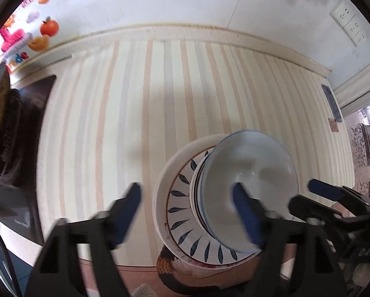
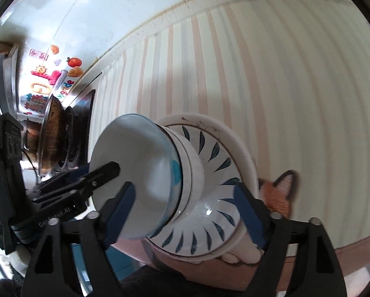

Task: Organize plates and bowls
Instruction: 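Lower the bowls onto the blue-striped plate and open the right gripper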

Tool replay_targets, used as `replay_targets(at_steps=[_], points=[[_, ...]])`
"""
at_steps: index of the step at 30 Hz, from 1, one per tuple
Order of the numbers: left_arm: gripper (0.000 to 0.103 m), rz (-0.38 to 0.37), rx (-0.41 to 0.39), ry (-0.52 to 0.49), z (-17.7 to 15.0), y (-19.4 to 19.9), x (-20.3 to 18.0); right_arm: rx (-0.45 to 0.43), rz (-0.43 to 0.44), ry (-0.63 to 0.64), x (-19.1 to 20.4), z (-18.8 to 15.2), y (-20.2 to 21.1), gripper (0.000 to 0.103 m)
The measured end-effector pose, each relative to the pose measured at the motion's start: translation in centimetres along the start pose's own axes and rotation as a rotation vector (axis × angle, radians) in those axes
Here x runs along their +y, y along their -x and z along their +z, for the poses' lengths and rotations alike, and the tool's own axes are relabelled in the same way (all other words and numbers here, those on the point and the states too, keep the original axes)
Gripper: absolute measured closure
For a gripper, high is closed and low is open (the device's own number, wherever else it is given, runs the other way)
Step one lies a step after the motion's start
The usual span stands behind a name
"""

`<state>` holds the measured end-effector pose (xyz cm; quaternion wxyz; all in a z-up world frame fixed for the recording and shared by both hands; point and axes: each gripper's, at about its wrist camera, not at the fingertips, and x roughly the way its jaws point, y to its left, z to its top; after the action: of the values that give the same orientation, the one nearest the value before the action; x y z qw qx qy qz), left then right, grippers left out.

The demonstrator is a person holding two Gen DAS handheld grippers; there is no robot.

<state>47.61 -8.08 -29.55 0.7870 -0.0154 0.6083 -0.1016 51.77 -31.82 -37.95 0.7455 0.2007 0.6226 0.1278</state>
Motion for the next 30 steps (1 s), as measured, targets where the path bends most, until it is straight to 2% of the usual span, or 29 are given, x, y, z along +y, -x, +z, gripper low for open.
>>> replay_targets(at_steps=[4, 8, 14, 22, 28, 30], points=[[0.013, 0.025, -0.062, 0.004, -0.3, 1.6, 0.3, -0.092, -0.057, 0.041, 1.1, -0.9, 2.9, 0.009], [0.013, 0.052, -0.111, -0.006, -0.7, 3.2, 0.4, -0.175, -0.165, 0.056, 1.8, -1.9, 5.0, 0.004], [0.013, 0.06, -0.171, -0.021, -2.2, 5.8, -0.1, -0.274, -0.244, 0.062, 2.9, -3.5, 8.1, 0.002], [0.013, 0.074, -0.287, -0.018, -5.0, 10.3, -1.0, -0.36, -0.275, 0.103, 4.8, -6.7, 12.4, 0.002], [0.013, 0.104, -0.364, -0.001, -8.3, 14.2, -1.8, -0.432, -0.273, 0.128, 6.1, -10.0, 16.1, 0.002], [0.005, 0.126, -0.395, 0.005, -9.8, 15.4, -2.2, -0.455, -0.272, 0.143, 6.5, -11.4, 17.3, 0.002]])
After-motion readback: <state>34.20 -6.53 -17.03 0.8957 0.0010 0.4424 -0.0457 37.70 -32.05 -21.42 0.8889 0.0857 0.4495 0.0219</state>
